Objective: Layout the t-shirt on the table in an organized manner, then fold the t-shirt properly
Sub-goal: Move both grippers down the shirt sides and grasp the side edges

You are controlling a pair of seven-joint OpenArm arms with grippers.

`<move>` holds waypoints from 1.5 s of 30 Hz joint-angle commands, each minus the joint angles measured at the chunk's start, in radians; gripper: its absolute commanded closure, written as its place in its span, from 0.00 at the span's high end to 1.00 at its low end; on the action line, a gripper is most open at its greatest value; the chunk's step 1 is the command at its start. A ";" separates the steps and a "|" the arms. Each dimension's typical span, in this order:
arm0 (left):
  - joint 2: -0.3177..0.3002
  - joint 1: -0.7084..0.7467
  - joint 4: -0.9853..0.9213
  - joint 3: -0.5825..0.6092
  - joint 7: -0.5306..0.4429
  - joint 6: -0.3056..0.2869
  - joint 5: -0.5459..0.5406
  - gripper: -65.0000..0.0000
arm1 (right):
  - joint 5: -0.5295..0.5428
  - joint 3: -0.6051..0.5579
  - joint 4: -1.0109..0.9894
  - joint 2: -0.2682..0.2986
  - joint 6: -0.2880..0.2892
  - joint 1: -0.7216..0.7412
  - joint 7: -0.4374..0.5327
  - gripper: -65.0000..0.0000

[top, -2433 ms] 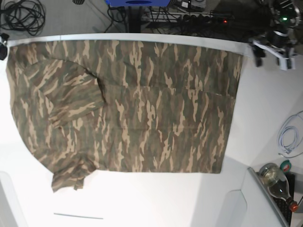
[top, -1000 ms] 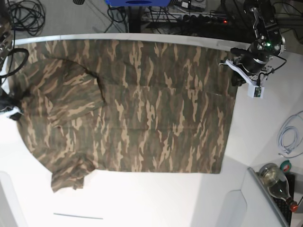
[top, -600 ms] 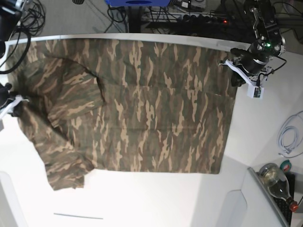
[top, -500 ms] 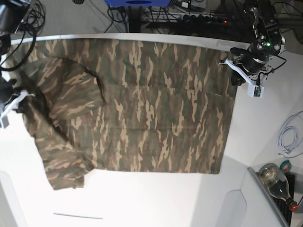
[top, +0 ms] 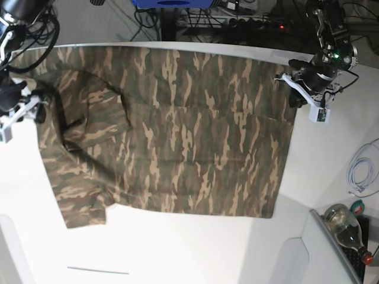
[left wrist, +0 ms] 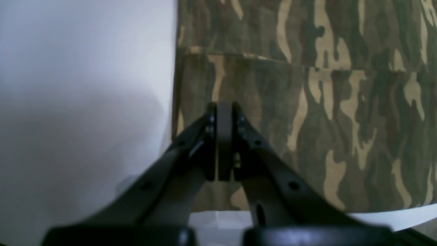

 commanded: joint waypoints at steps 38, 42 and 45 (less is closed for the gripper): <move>-0.079 -0.383 -0.359 -0.060 -0.022 0.000 0.248 0.00 | -0.330 0.006 -0.617 0.098 0.009 0.450 0.364 0.00; -0.081 -0.541 -0.505 -0.040 -0.024 0.000 0.253 0.21 | -0.330 -0.046 -0.414 0.052 0.009 0.380 0.316 0.00; -0.081 -0.638 -0.655 -0.039 -0.079 0.000 0.261 0.48 | -0.329 -0.134 -0.319 0.048 0.009 0.328 0.305 0.00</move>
